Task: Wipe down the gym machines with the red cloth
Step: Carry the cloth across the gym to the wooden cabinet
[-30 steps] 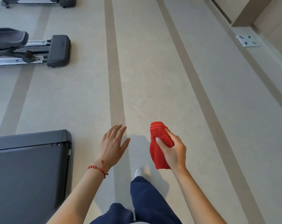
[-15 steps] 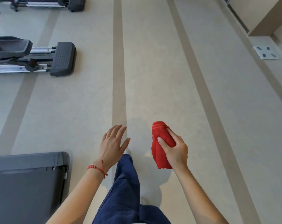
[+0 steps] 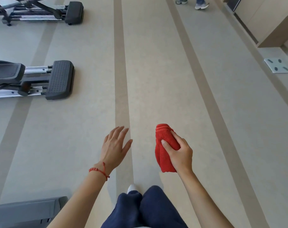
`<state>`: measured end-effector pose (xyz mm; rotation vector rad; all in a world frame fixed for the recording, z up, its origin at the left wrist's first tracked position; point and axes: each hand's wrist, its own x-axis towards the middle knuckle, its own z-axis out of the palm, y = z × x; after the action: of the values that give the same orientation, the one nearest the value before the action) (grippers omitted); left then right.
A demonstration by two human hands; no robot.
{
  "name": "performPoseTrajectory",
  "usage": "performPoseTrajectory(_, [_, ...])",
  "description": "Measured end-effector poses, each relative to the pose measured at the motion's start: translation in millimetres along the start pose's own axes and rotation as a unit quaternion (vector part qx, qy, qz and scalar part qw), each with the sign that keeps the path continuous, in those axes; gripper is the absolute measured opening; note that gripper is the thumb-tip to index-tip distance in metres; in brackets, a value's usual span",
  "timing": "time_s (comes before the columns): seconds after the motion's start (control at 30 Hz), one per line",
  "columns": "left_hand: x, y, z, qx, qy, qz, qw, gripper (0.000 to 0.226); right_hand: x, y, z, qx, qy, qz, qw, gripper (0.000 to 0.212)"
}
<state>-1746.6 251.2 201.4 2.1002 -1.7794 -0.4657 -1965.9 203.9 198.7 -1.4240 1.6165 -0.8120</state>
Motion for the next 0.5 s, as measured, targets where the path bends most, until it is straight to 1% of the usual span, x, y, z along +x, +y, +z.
performPoseTrajectory(0.27, [130,-12,-2,0.013,0.0,-0.015,1.0,0.046,132,-34,27,0.012,-0.014,-0.012,1.0,0.05])
performPoseTrajectory(0.5, [252,-3,-1,0.016,0.003,-0.032,0.999,0.046,259,-64,38,0.007,-0.036,-0.029,0.999,0.05])
